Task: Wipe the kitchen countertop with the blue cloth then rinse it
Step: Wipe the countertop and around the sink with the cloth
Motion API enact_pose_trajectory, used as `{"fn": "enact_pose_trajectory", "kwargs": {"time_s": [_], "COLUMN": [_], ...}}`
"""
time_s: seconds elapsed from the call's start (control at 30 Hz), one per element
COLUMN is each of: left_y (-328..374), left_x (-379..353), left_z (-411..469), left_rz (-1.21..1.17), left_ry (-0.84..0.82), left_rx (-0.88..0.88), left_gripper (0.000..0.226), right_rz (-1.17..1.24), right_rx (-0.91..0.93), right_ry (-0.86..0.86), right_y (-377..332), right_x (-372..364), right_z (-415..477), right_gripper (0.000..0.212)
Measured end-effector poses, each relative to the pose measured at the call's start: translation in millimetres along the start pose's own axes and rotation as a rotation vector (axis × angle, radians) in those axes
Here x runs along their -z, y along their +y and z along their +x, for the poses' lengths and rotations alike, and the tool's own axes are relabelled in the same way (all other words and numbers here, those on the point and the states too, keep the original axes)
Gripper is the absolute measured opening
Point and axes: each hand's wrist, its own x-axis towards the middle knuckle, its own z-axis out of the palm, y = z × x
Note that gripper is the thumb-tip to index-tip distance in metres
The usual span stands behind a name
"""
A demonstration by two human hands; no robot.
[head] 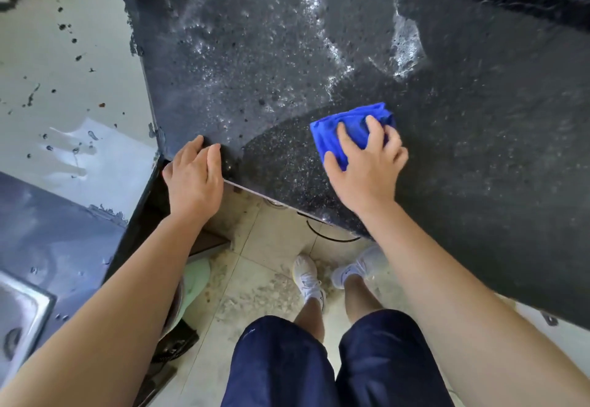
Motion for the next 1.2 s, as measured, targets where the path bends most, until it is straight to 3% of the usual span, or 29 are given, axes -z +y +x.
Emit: {"fn": "enact_pose_trajectory", "kwargs": {"time_s": [0.17, 0.3, 0.37, 0.53, 0.67, 0.77, 0.97, 1.1, 1.2], "left_y": [-25.7, -22.5, -14.5, 10.1, 13.7, 11.7, 11.1, 22.8, 40.2], "left_x": [2.8, -3.5, -8.3, -28.7, -33.6, -30.8, -19.6, -17.4, -22.9], "left_z": [-11.0, -12.8, -12.8, -17.2, -18.4, -17.2, -10.4, -2.1, 8.2], "left_rz": [0.07, 0.135, 0.157, 0.122, -0.002, 0.015, 0.031, 0.056, 0.113], "left_ry": [-0.061, -0.093, -0.108, -0.127, -0.082, -0.077, -0.064, -0.027, -0.057], "left_rx": [0.015, 0.015, -0.028, -0.086, -0.034, -0.044, -0.039, -0.067, -0.144], "left_gripper": [0.048, 0.056, 0.06, 0.07, 0.064, 0.061, 0.052, 0.051, 0.057], "right_rz": [0.005, -0.007, -0.024, -0.057, -0.061, -0.036, 0.038, 0.028, -0.079], "right_rx": [0.32, 0.472, 0.433, 0.034, -0.183, -0.126, 0.263, 0.384, 0.249], "right_ry": [-0.082, -0.124, -0.103, -0.052, 0.034, 0.087, -0.008, -0.003, 0.021], "right_y": [-91.8, -67.0, -24.0, 109.5, 122.0, 73.0, -29.2, -9.7, 48.6], "right_x": [-25.4, -18.0, -6.3, 29.1, 22.3, 2.4, -17.5, -9.9, 3.7], "right_z": [-41.6, -26.7, -14.5, -6.9, -57.3, -101.3, -101.2, -43.7, -1.1], "right_gripper": [0.052, 0.054, 0.054, 0.051, 0.053, 0.05, 0.045, 0.043, 0.049]}}
